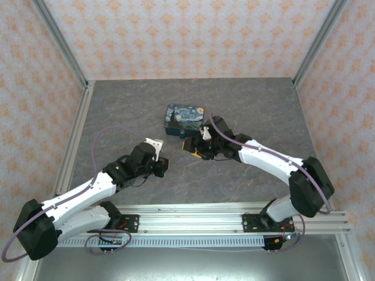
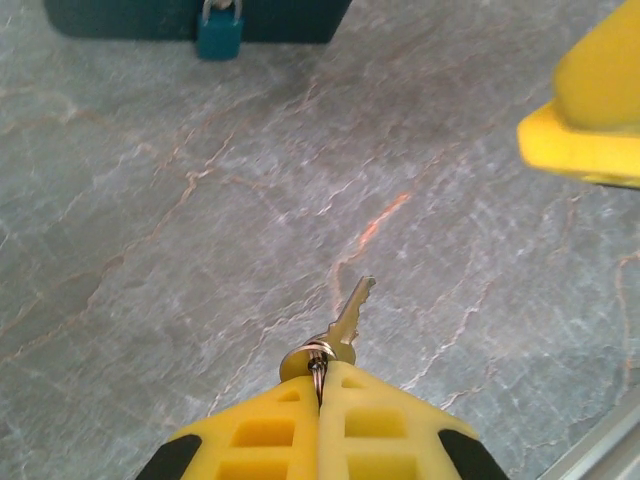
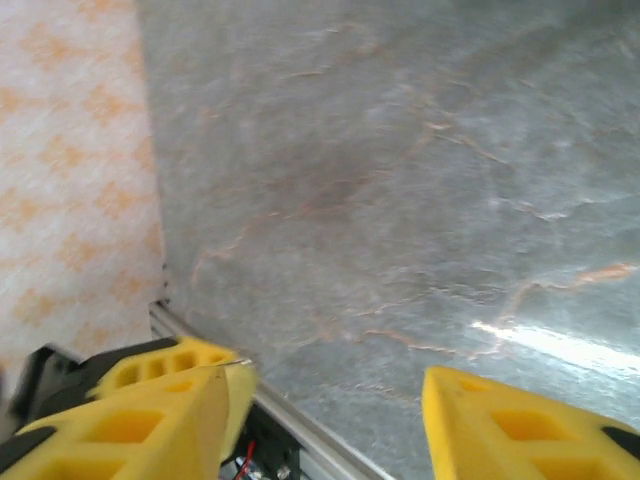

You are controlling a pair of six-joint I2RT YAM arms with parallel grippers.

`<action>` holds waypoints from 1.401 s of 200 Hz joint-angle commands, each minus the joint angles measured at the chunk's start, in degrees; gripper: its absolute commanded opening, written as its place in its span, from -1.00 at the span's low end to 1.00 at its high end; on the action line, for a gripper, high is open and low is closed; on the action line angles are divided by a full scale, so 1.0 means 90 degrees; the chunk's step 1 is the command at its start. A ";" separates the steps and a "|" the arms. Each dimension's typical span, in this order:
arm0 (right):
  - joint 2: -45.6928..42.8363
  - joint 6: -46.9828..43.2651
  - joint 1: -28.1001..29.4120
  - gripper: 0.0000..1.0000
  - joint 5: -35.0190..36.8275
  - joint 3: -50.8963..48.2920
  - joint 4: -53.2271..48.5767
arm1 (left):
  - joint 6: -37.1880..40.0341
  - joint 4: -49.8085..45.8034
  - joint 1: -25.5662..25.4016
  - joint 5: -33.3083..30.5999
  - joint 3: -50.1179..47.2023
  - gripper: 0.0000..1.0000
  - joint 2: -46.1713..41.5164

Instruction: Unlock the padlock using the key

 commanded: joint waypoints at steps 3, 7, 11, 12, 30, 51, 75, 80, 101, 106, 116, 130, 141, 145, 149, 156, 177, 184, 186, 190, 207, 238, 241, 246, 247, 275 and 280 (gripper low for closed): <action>-0.0326 -0.0535 -0.0022 0.00 -0.0297 0.0448 -0.0785 | 0.0398 -0.0106 0.0038 0.0282 0.0341 -1.00 -0.0155; -0.0320 -0.0549 -0.0022 -0.01 -0.0324 0.0465 -0.0795 | 0.0400 -0.0090 0.0039 0.0316 0.0360 -1.00 -0.0166; -0.0320 -0.0550 -0.0022 -0.02 -0.0353 0.0492 -0.0800 | 0.0401 -0.0070 0.0039 0.0343 0.0381 -1.00 -0.0178; -0.0319 -0.0550 -0.0022 -0.03 -0.0361 0.0499 -0.0800 | 0.0401 -0.0063 0.0039 0.0351 0.0382 -1.00 -0.0178; -0.0278 -0.0411 -0.0012 -0.08 -0.0588 0.0507 -0.0588 | 0.0393 0.0021 0.0039 0.0476 0.0464 -1.00 -0.0198; -0.0261 -0.0161 0.0017 -0.12 -0.0816 0.0438 -0.0238 | 0.0381 0.0038 0.0034 0.0552 0.0600 -1.00 -0.0170; -0.0248 -0.0231 0.0052 -0.18 -0.0821 0.0496 -0.0329 | 0.0298 0.0066 0.0039 0.0565 0.0647 -1.00 -0.0154; -0.0242 -0.0254 0.0061 -0.19 -0.0829 0.0505 -0.0357 | 0.0269 0.0115 0.0038 0.0574 0.0629 -1.00 -0.0158; -0.0206 -0.0292 0.0122 -0.19 -0.0831 0.0496 -0.0385 | 0.0149 0.0291 0.0030 0.0647 0.0578 -1.00 -0.0144; -0.0187 -0.0291 0.0134 -0.19 -0.0829 0.0496 -0.0397 | 0.0137 0.0318 0.0030 0.0660 0.0580 -1.00 -0.0139; -0.0145 -0.0296 0.0149 -0.17 -0.0820 0.0496 -0.0410 | 0.0122 0.0348 0.0030 0.0680 0.0603 -1.00 -0.0122; -0.0084 -0.0306 0.0164 -0.17 -0.0829 0.0486 -0.0415 | 0.0108 0.0367 0.0020 0.0692 0.0639 -1.00 -0.0101; -0.0061 -0.0316 0.0173 -0.17 -0.0821 0.0472 -0.0410 | 0.0105 0.0377 0.0011 0.0697 0.0662 -1.00 -0.0090; -0.0045 -0.0316 0.0174 -0.16 -0.0820 0.0476 -0.0404 | 0.0089 0.0386 0.0009 0.0707 0.0674 -1.00 -0.0081; -0.0035 -0.0316 0.0183 -0.16 -0.0810 0.0477 -0.0400 | 0.0086 0.0391 0.0005 0.0720 0.0675 -1.00 -0.0081; -0.0009 -0.0316 0.0188 -0.16 -0.0809 0.0477 -0.0393 | 0.0078 0.0394 0.0000 0.0730 0.0685 -1.00 -0.0064; 0.0058 -0.0307 0.0204 -0.16 -0.0820 0.0482 -0.0347 | 0.0059 0.0409 -0.0046 0.0782 0.0732 -1.00 -0.0004; 0.0077 -0.0300 0.0213 -0.16 -0.0831 0.0477 -0.0323 | 0.0060 0.0412 -0.0065 0.0792 0.0741 -1.00 0.0014; 0.0078 -0.0297 0.0213 -0.17 -0.0829 0.0477 -0.0317 | 0.0059 0.0419 -0.0067 0.0790 0.0743 -1.00 0.0021; 0.0090 -0.0297 0.0213 -0.17 -0.0843 0.0477 -0.0307 | 0.0059 0.0421 -0.0077 0.0789 0.0744 -1.00 0.0026; 0.0145 -0.0267 0.0222 -0.18 -0.0876 0.0486 -0.0251 | 0.0049 0.0420 -0.0120 0.0789 0.0773 -1.00 0.0077; 0.0169 -0.0267 0.0232 -0.22 -0.0897 0.0507 -0.0226 | 0.0030 0.0450 -0.0173 0.0804 0.0816 -1.00 0.0134; 0.0169 -0.0267 0.0232 -0.22 -0.0897 0.0506 -0.0222 | 0.0021 0.0459 -0.0175 0.0808 0.0821 -1.00 0.0131; 0.0181 -0.0267 0.0232 -0.24 -0.0910 0.0497 -0.0205 | 0.0013 0.0472 -0.0180 0.0818 0.0819 -1.00 0.0126; 0.0180 -0.0267 0.0237 -0.24 -0.0908 0.0497 -0.0205 | 0.0011 0.0476 -0.0183 0.0818 0.0816 -1.00 0.0125; 0.0210 -0.0197 0.0242 -0.37 -0.0978 0.0443 -0.0095 | -0.0029 0.0519 -0.0205 0.0865 0.0841 -1.00 0.0153; 0.0213 -0.0185 0.0242 -0.40 -0.0989 0.0438 -0.0080 | -0.0030 0.0518 -0.0205 0.0868 0.0846 -1.00 0.0154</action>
